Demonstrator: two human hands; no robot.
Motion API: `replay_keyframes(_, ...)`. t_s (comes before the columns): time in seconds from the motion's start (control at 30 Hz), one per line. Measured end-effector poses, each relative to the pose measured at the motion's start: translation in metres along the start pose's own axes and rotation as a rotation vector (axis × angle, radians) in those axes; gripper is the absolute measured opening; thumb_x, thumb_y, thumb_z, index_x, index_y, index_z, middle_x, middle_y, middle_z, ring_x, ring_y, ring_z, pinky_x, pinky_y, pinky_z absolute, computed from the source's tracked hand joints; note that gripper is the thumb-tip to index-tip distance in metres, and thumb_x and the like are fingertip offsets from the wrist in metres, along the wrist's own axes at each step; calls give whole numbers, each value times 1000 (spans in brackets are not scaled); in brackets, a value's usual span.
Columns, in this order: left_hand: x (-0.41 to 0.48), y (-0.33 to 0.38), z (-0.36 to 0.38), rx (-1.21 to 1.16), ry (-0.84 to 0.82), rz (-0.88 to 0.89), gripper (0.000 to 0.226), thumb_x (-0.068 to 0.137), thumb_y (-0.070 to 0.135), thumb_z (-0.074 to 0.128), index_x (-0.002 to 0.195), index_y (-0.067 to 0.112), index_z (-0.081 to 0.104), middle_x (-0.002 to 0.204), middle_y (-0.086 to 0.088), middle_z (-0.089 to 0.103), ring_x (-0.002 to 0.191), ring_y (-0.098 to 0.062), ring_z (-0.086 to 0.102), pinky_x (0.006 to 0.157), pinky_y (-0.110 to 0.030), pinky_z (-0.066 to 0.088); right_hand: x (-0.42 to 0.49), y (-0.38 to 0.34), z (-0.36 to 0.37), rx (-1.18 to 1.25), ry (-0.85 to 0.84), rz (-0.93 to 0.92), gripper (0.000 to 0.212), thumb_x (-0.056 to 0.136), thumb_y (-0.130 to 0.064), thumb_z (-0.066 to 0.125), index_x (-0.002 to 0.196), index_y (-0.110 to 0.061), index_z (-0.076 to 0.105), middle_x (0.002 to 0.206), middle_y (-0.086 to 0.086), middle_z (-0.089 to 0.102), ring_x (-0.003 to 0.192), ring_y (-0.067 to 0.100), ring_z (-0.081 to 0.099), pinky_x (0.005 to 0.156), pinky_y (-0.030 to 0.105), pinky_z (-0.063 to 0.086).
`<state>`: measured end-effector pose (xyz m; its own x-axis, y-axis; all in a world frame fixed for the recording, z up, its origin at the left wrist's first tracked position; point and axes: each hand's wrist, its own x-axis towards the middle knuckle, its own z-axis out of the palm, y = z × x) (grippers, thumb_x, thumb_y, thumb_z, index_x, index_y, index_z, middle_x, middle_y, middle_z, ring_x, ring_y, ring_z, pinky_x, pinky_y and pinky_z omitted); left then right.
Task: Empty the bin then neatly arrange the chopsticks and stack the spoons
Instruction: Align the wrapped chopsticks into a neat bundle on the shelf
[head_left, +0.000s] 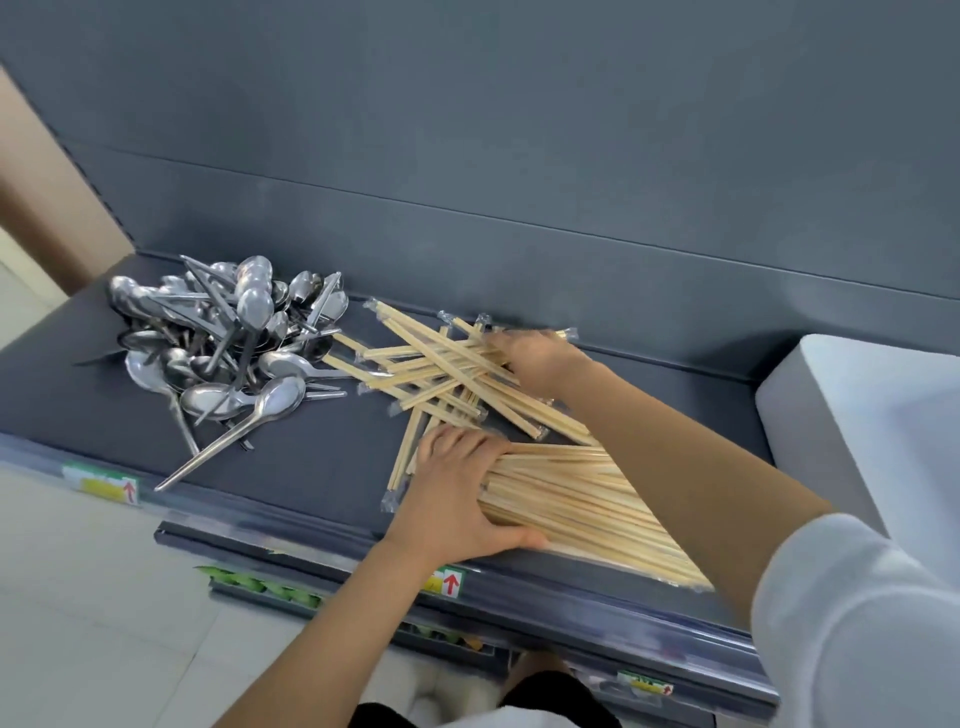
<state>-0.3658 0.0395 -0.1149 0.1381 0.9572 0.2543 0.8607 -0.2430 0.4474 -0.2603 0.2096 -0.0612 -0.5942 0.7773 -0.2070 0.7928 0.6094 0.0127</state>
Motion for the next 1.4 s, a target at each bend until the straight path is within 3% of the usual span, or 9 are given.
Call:
replay_keyframes(0.37, 1, -1, 1, -81, -14, -31, 98, 46, 89, 60, 123, 29, 55, 124, 13, 55, 119, -9, 43, 112, -29, 13, 11, 8, 6, -214, 103, -158, 37, 95, -6, 38, 132, -8, 34, 133, 12, 43, 121, 31, 48, 98, 39, 37)
replay_keyframes(0.5, 1, -1, 1, -92, -9, -29, 98, 45, 88, 62, 123, 28, 56, 122, 13, 56, 118, -9, 44, 110, -29, 15, 3, 13, 5, -110, 93, -57, 36, 94, -9, 37, 131, -8, 36, 131, 14, 49, 115, 33, 53, 93, 40, 38)
replay_keyframes(0.63, 0, -1, 0, -103, -7, -24, 97, 46, 89, 61, 121, 27, 57, 118, 13, 56, 115, -8, 44, 108, -28, 17, -10, 22, -7, 82, -32, 97, 35, 87, -18, 51, 120, -7, 44, 107, 12, 58, 88, 29, 54, 68, 32, 40)
replay_keyframes(0.8, -1, -1, -1, -111, -38, -37, 99, 46, 90, 57, 124, 29, 53, 121, 17, 50, 118, -5, 39, 109, -25, 13, -23, 32, -8, 90, -34, 204, 25, 94, -13, 41, 117, -6, 46, 115, 16, 59, 99, 35, 56, 73, 33, 39)
replay_keyframes(0.93, 0, 0, -4, -111, -49, -32, 99, 46, 90, 58, 124, 30, 52, 120, 19, 48, 117, -3, 37, 107, -22, 11, -45, 46, -20, 129, 63, 223, 21, 100, -18, 38, 116, -5, 37, 98, 17, 61, 78, 33, 53, 64, 34, 37)
replay_keyframes(1.03, 2, 1, -5, -115, -84, -36, 100, 45, 91, 57, 124, 30, 51, 121, 18, 48, 117, -5, 39, 108, -27, 19, -68, 54, -27, 138, 159, 187, 37, 98, -46, 41, 112, -11, 41, 85, 6, 57, 82, 32, 57, 64, 34, 37)
replay_keyframes(1.17, -1, 3, -8, -312, -105, -146, 122, 38, 79, 76, 137, 24, 31, 126, 15, 45, 120, -7, 40, 107, -33, 33, -105, 44, -20, 123, 213, 170, 52, 85, -67, 45, 80, -16, 35, 60, 0, 46, 67, 31, 50, 59, 34, 34)
replay_keyframes(1.3, -3, 5, -8, -425, -116, -233, 140, 32, 69, 85, 142, 33, 7, 145, 4, 36, 133, -12, 36, 112, -35, 33, -139, 31, 10, -38, 166, 116, 61, 78, -76, 33, 86, -17, 38, 75, 9, 62, 75, 35, 59, 62, 36, 40)
replay_keyframes(1.4, -5, 7, -9, -453, -111, -244, 151, 34, 58, 91, 148, 28, -4, 151, 0, 28, 137, -14, 31, 113, -29, 28, -158, 30, 30, -106, 181, 28, 87, 68, -87, 8, 93, -13, 47, 83, 9, 66, 80, 35, 62, 61, 35, 38)
